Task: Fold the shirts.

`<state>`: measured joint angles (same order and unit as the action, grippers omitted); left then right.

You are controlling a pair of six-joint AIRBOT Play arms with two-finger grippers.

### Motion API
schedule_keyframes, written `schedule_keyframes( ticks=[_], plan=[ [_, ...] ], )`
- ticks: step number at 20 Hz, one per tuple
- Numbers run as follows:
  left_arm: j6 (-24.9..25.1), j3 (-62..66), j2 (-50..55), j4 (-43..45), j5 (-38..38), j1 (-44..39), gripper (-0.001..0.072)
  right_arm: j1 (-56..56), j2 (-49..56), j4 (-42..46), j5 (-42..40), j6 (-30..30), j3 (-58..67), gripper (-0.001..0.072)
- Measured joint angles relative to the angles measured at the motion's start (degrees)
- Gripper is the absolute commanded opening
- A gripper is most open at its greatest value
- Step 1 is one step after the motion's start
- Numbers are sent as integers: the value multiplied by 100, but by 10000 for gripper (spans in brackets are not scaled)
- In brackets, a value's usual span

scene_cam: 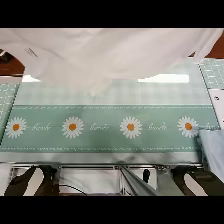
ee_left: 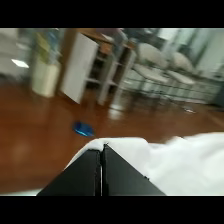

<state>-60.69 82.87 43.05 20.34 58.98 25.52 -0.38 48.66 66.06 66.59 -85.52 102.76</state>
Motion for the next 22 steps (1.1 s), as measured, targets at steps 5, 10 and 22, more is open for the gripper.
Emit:
schedule_keyframes(
  ticks=[5, 10, 22],
  plan=[
    [-555, 870, -984, 1768, -234, -59, 12, -9, -1080, 612, 898, -116, 192, 24],
    [-1158, 931, -1521, 3554, -289, -802, 12, -9, -1694, 911, 1729, -396, -428, 24],
    [-1971, -2087, -50, 4000, -881, -1613, 13, -9, -885, 98, -409, -400, -4513, 25]
  ],
)
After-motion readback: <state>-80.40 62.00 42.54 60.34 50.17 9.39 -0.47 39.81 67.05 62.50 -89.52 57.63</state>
